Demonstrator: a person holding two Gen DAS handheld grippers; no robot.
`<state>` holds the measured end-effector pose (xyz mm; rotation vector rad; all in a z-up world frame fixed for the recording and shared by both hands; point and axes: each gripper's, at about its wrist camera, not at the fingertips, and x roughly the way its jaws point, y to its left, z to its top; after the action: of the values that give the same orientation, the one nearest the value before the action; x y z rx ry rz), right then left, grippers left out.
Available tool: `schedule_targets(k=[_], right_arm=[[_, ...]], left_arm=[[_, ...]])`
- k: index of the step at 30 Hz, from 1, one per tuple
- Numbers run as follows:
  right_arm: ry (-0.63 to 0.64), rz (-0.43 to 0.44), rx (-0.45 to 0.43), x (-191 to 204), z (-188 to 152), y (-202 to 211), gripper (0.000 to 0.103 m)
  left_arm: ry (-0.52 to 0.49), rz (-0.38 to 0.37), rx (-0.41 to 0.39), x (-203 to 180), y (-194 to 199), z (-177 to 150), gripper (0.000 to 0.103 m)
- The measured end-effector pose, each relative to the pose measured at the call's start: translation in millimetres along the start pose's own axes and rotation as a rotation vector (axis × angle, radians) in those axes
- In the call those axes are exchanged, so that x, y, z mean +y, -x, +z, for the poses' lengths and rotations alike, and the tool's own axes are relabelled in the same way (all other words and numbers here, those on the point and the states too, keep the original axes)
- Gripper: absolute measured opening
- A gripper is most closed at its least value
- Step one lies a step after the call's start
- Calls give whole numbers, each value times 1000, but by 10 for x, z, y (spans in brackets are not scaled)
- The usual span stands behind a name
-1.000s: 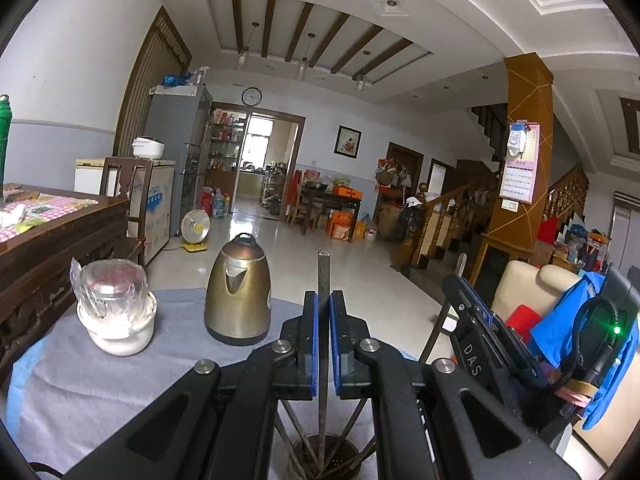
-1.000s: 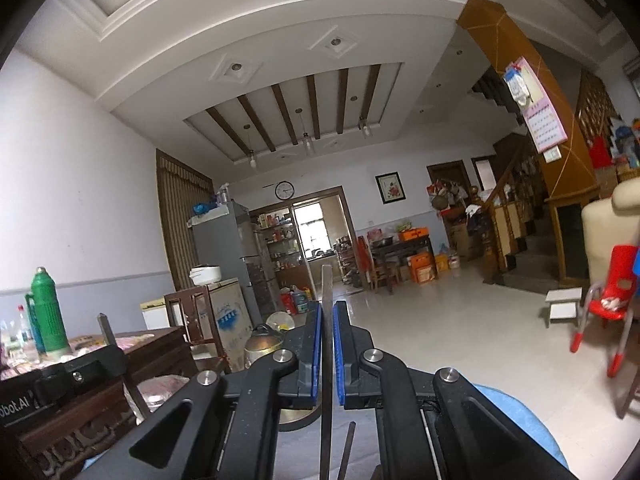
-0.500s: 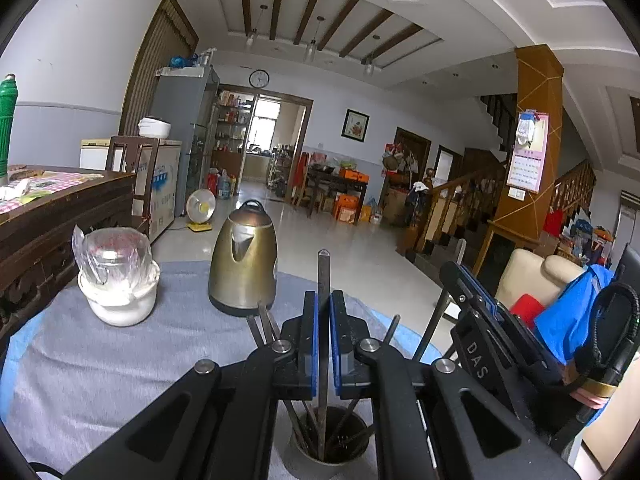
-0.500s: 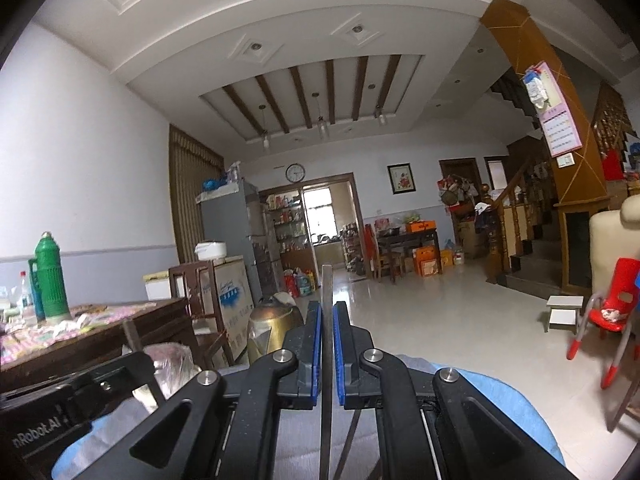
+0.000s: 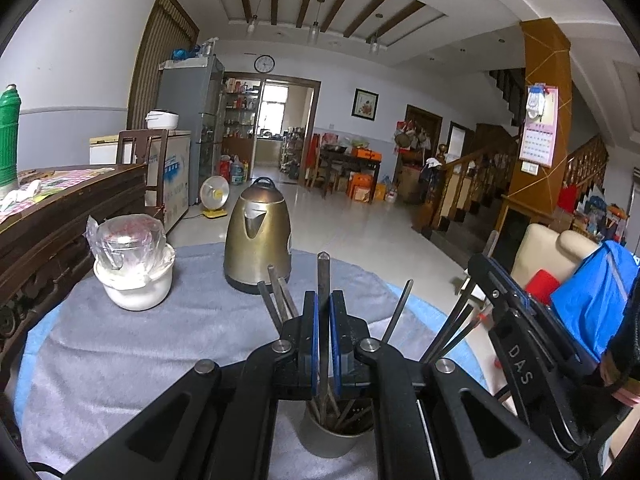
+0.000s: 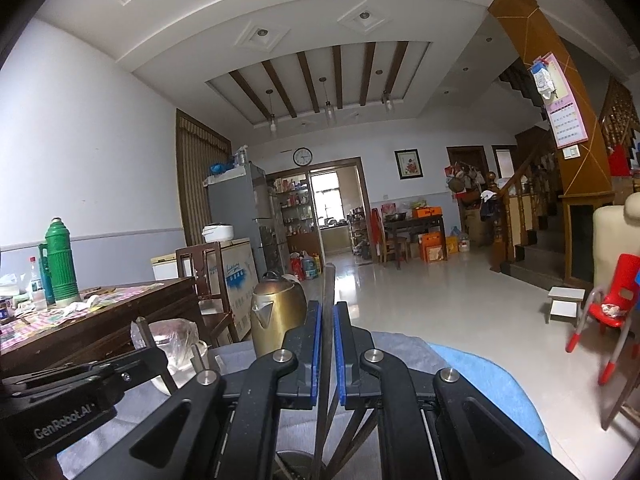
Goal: Organize utensils
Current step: 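Lower the sticks into the grey cup, opening the left tool then the right tool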
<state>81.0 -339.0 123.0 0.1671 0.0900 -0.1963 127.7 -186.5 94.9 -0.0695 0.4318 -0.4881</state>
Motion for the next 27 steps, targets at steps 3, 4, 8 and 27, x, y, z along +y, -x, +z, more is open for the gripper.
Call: schedule_targets(k=[3, 4, 8, 27], right_arm=[[-1, 3, 4, 9, -2, 20, 7], [-2, 4, 6, 6, -14, 39, 7], [-9, 9, 18, -16, -40, 60, 7], [-29, 18, 68, -70, -139, 87, 7]], left_arm=[[-3, 13, 10, -6, 9, -20, 6], [-4, 16, 14, -7, 7, -28, 6], [-13, 43, 38, -20, -3, -46, 6], [-8, 103, 124, 8, -10, -102, 8]])
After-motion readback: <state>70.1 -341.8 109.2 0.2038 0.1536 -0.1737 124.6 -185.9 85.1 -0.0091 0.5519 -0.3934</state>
